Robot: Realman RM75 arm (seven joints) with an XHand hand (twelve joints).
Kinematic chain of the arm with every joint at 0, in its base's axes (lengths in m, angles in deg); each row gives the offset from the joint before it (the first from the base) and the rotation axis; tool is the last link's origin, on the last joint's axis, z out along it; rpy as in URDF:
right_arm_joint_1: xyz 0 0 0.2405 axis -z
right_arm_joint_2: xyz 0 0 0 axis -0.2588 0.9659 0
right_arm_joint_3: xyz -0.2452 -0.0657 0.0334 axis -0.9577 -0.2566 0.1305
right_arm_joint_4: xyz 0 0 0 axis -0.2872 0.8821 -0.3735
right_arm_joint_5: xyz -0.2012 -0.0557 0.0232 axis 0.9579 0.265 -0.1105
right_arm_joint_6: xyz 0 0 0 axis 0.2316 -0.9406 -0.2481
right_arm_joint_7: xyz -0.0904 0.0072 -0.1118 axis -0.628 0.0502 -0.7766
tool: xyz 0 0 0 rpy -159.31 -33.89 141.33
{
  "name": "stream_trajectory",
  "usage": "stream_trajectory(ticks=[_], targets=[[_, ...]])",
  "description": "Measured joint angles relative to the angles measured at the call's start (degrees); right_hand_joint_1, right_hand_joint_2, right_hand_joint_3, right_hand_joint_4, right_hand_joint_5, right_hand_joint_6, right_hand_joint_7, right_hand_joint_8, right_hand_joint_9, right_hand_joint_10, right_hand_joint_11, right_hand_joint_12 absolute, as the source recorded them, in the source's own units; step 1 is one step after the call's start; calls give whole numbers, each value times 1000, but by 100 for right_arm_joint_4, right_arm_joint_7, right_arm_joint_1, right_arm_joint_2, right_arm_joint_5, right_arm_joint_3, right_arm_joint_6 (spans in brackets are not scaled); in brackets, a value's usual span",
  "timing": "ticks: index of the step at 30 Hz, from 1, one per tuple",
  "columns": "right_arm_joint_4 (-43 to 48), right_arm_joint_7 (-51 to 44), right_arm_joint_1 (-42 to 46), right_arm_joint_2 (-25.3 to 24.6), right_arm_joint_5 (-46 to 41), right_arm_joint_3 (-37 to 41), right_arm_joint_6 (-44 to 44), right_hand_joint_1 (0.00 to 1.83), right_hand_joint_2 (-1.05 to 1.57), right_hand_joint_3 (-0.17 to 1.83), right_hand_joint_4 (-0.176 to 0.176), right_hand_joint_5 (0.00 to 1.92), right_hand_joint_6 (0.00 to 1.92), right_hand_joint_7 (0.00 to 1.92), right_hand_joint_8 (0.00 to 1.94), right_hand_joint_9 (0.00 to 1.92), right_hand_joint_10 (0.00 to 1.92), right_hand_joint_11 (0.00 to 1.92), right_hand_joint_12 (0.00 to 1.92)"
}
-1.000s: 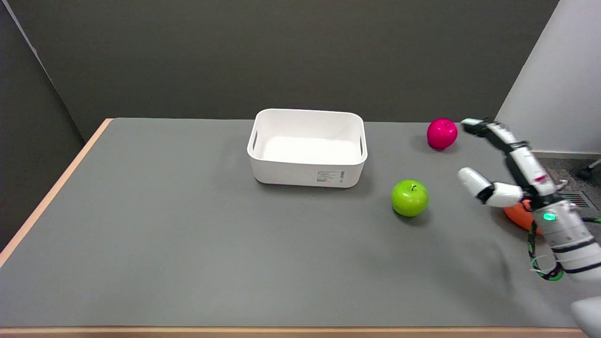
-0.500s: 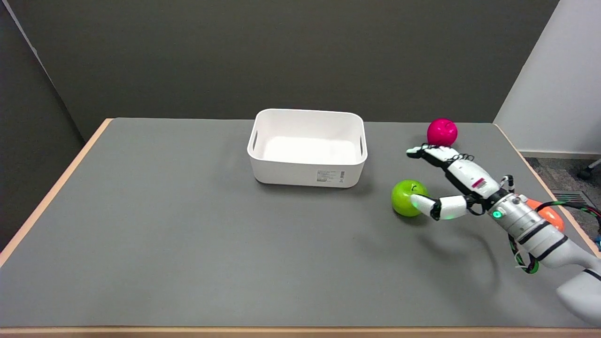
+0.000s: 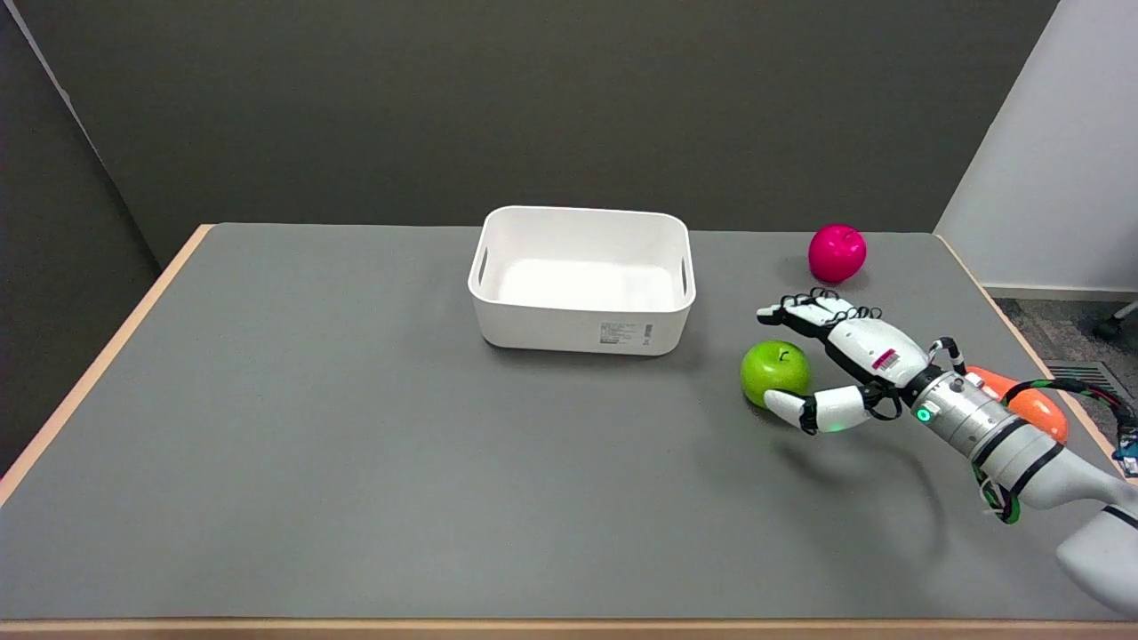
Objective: Pick up the green apple.
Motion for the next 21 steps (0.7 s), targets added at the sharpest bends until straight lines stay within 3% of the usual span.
stream_trajectory(ticks=[8, 12, 21], targets=[[206, -40, 164, 0, 116, 94, 295, 495, 577, 824, 7, 218, 396, 236, 320, 20, 638, -1, 851], [262, -55, 215, 0, 153, 117, 382, 520, 546, 939, 5, 189, 472, 228, 438, 98, 717, -1, 897], [339, -89, 257, 2, 201, 128, 501, 842, 643, 933, -23, 250, 448, 456, 518, 354, 1015, -1, 1051]])
